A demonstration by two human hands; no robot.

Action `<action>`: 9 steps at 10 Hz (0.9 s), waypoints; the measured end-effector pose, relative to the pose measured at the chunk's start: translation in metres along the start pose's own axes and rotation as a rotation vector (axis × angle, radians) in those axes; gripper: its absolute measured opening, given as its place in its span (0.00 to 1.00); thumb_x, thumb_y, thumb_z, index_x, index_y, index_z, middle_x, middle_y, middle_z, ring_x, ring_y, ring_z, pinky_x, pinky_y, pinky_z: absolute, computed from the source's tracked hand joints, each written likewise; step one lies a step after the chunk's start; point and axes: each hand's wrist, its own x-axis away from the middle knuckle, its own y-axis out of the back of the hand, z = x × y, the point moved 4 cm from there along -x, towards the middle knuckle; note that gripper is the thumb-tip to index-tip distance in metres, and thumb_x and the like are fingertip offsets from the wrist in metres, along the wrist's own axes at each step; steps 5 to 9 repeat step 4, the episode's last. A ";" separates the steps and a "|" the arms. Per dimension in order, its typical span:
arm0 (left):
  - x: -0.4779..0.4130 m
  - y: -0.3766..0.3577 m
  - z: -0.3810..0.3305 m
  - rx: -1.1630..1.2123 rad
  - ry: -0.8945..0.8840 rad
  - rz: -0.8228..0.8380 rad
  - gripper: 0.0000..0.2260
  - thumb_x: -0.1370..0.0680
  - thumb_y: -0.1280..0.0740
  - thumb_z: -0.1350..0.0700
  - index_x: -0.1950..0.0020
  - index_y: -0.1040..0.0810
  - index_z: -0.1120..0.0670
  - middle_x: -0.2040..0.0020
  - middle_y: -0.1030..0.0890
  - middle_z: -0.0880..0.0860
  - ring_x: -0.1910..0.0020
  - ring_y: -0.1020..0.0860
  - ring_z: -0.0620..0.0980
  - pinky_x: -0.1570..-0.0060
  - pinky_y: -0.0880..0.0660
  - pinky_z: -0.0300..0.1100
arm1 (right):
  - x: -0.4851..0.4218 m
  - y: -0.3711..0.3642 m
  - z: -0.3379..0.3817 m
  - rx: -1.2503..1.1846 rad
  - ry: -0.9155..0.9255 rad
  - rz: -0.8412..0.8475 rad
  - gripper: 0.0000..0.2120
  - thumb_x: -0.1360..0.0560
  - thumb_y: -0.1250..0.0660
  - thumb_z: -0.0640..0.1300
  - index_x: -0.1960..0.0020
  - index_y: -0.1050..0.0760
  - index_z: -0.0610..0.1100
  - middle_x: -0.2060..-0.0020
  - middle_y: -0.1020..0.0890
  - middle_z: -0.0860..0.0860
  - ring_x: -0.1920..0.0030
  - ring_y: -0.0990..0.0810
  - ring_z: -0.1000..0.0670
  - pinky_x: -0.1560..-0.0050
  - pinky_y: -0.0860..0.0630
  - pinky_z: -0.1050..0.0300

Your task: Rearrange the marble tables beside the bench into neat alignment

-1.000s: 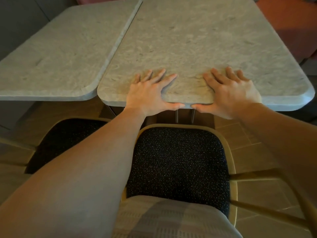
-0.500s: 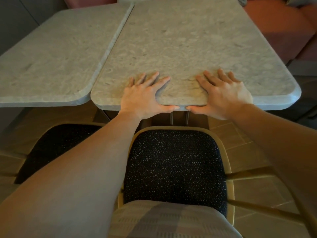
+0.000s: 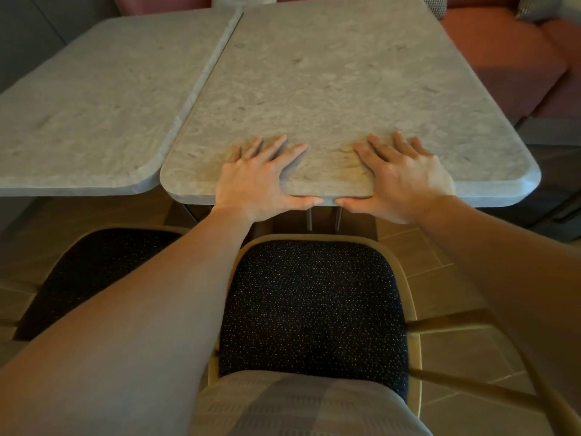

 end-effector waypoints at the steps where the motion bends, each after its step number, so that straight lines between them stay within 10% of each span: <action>1: 0.003 -0.001 0.001 0.011 -0.002 -0.003 0.51 0.40 0.58 0.10 0.19 0.51 0.29 0.14 0.42 0.44 0.16 0.41 0.58 0.21 0.43 0.63 | 0.002 0.002 0.001 -0.006 -0.001 0.018 0.63 0.39 0.66 0.88 0.16 0.45 0.51 0.17 0.38 0.46 0.18 0.41 0.34 0.19 0.43 0.33; 2: 0.005 0.008 -0.001 0.037 0.002 0.037 0.49 0.38 0.54 0.11 0.19 0.46 0.30 0.16 0.40 0.44 0.18 0.41 0.57 0.22 0.42 0.62 | 0.005 0.004 0.001 -0.014 -0.004 0.062 0.61 0.37 0.61 0.88 0.16 0.46 0.51 0.17 0.39 0.46 0.17 0.42 0.34 0.19 0.45 0.32; 4: 0.037 0.078 -0.010 1.037 0.204 -0.095 0.31 0.28 0.37 0.24 0.30 0.26 0.36 0.24 0.28 0.42 0.25 0.31 0.43 0.22 0.36 0.59 | 0.037 0.075 0.008 -0.568 -0.143 0.102 0.48 0.28 0.38 0.78 0.17 0.41 0.53 0.19 0.33 0.49 0.20 0.34 0.43 0.22 0.35 0.39; 9: 0.037 0.078 -0.010 1.037 0.204 -0.095 0.31 0.28 0.37 0.24 0.30 0.26 0.36 0.24 0.28 0.42 0.25 0.31 0.43 0.22 0.36 0.59 | 0.037 0.075 0.008 -0.568 -0.143 0.102 0.48 0.28 0.38 0.78 0.17 0.41 0.53 0.19 0.33 0.49 0.20 0.34 0.43 0.22 0.35 0.39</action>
